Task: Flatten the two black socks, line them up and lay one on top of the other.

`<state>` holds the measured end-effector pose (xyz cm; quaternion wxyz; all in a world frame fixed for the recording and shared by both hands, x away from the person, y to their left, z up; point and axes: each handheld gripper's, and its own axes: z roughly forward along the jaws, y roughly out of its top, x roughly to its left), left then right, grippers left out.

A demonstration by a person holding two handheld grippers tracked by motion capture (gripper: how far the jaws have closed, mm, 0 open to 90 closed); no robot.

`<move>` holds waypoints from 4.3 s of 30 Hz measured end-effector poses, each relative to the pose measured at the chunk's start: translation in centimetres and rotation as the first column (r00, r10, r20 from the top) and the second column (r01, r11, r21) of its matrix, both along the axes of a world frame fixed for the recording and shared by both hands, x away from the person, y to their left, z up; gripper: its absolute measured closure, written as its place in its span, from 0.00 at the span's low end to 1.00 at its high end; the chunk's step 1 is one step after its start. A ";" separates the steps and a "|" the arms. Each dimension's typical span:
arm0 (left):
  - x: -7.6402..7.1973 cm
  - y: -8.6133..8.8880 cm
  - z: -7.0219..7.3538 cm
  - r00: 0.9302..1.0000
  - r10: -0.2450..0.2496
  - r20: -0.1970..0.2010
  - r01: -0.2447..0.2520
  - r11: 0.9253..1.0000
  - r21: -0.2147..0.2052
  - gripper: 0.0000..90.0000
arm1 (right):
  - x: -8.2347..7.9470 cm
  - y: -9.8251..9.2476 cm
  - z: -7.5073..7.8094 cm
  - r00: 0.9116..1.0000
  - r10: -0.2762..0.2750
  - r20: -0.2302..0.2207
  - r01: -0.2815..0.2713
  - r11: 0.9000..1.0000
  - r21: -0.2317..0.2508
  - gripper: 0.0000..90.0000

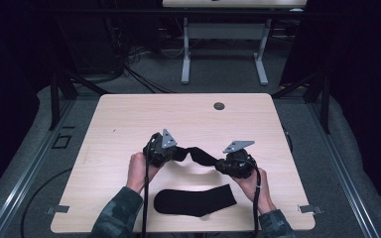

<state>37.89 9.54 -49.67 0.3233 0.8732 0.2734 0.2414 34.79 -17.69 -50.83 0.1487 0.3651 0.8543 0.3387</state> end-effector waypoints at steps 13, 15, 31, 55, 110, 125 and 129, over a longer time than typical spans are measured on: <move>-1.1 4.3 -2.2 0.990 0.086 -0.113 -0.090 0.995 -0.035 0.37 | 0.0 -0.9 -2.4 0.998 -0.041 -0.048 0.041 0.999 -0.012 0.61; -1.2 4.9 -2.2 0.989 0.087 -0.122 -0.093 0.995 -0.047 0.35 | 0.2 -0.6 -2.2 0.998 -0.037 -0.048 0.037 0.999 0.002 0.60; 0.3 5.7 -3.9 0.978 0.078 -0.196 -0.092 0.994 -0.063 0.43 | 5.0 4.6 -4.3 0.998 0.052 -0.043 -0.054 0.997 -0.062 0.68; -1.4 5.4 -6.0 0.974 0.070 -0.217 -0.089 0.993 -0.079 0.38 | 5.4 5.5 -5.5 0.992 0.119 -0.040 -0.123 0.986 -0.115 0.60; -3.1 2.6 2.0 0.953 -0.216 -0.211 0.215 0.976 -0.030 0.87 | -4.3 -0.9 4.3 1.000 -0.012 -0.007 0.012 0.998 0.058 0.92; -5.8 -0.2 -2.6 0.953 -0.214 -0.216 0.212 0.977 -0.029 0.48 | 2.3 -3.8 -2.3 0.999 -0.037 -0.003 0.037 0.997 -0.072 0.67; -7.4 -1.6 -3.6 0.931 -0.280 -0.236 0.290 0.957 0.011 0.51 | 2.4 -4.3 -3.2 1.000 -0.016 -0.006 0.015 0.995 -0.102 0.68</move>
